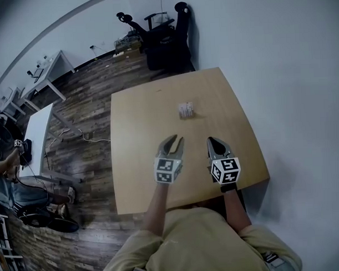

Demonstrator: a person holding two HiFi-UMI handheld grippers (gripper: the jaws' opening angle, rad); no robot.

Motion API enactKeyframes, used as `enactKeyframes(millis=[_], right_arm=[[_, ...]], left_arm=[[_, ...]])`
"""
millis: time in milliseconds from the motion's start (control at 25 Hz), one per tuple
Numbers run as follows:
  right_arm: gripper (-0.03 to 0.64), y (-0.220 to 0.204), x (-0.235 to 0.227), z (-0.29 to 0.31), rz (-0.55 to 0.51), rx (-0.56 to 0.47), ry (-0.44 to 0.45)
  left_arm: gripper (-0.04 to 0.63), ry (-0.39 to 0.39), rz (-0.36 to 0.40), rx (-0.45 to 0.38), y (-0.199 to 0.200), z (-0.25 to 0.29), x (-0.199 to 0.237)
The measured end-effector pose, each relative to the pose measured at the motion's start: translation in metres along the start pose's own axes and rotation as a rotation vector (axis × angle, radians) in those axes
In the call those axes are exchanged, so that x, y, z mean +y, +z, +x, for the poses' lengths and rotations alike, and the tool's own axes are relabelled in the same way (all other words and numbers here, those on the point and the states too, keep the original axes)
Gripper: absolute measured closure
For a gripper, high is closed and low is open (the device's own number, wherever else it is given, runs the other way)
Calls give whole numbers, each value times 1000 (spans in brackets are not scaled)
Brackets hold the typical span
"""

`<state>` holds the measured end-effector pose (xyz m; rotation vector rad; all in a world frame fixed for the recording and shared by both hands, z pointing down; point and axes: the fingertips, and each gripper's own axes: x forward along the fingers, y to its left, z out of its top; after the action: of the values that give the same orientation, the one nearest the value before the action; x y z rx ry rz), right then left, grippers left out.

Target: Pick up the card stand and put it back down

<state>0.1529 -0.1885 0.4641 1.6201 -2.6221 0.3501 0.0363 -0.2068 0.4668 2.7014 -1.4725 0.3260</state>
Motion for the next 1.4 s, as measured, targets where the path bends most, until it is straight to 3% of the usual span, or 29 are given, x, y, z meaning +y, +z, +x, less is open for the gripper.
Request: enactKeyframes(millis=[320, 960, 1400], right_arm=[[614, 10, 21, -15, -41, -43, 22], [614, 6, 40, -47, -80, -49, 36], [614, -12, 56, -70, -50, -40, 43]], left_arm=[[592, 58, -12, -64, 9, -28, -7], [594, 62, -45, -131, 6, -68, -36], [594, 56, -55, -104, -14, -102, -59]])
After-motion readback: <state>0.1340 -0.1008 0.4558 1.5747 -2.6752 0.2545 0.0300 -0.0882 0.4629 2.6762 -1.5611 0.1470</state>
